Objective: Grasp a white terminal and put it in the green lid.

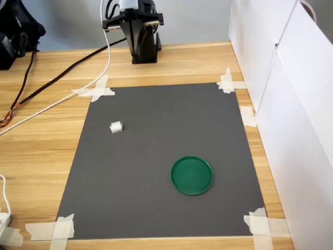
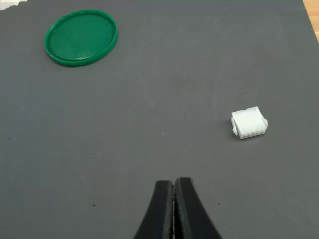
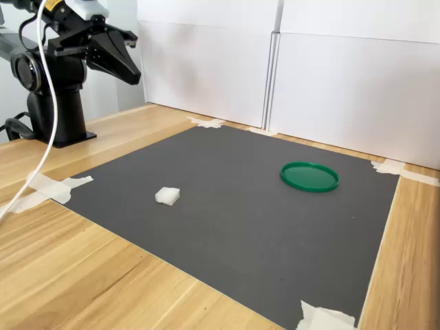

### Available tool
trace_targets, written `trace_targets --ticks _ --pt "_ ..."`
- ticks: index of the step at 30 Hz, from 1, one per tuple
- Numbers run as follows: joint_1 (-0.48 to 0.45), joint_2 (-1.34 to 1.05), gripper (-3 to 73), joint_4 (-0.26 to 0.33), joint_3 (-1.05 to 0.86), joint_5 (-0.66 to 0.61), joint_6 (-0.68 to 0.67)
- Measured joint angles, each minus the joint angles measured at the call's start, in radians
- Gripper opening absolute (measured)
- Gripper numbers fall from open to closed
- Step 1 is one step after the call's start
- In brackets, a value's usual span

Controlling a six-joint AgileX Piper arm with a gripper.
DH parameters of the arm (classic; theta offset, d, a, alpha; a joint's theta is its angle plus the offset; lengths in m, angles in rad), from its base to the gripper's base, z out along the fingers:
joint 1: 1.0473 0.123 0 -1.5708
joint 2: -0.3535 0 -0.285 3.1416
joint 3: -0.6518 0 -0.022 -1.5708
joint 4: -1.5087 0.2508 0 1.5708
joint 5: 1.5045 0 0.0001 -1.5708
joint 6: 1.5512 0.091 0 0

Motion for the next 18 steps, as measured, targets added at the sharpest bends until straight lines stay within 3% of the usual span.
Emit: trace_targets --ticks 18 --pt "0.0 0.231 -2.2 0.0 0.132 -0.004 -0.005"
